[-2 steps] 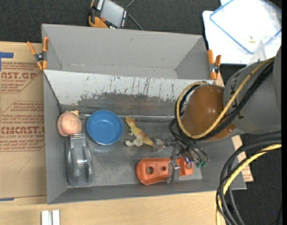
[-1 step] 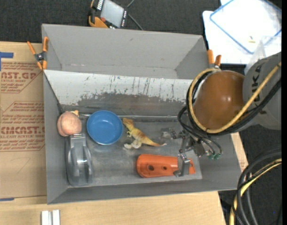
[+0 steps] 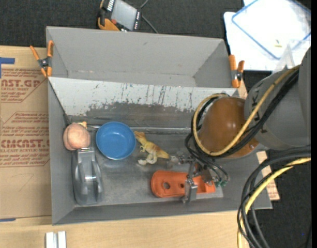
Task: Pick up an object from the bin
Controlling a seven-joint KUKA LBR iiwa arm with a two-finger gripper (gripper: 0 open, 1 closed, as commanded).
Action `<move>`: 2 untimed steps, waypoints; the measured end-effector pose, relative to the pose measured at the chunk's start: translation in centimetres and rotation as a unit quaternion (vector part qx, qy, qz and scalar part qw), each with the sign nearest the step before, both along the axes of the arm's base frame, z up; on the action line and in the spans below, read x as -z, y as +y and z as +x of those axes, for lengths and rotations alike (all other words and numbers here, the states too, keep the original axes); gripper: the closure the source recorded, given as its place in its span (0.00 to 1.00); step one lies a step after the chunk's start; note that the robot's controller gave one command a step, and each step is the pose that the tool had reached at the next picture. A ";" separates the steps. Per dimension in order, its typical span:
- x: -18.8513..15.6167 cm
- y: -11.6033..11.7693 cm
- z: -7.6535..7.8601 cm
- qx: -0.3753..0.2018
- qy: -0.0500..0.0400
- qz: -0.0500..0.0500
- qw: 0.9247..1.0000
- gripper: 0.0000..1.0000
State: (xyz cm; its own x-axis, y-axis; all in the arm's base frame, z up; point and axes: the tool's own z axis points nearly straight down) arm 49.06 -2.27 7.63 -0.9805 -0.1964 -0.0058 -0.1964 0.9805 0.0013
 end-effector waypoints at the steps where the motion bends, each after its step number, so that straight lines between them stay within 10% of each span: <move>1: 0.5 0.0 0.1 -0.084 -0.012 -0.003 0.996 0.00; 2: 0.1 0.1 0.0 -0.001 0.000 0.000 1.000 1.00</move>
Offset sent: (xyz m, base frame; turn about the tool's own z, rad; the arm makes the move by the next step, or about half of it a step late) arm -0.0001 0.0000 0.0001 -0.0024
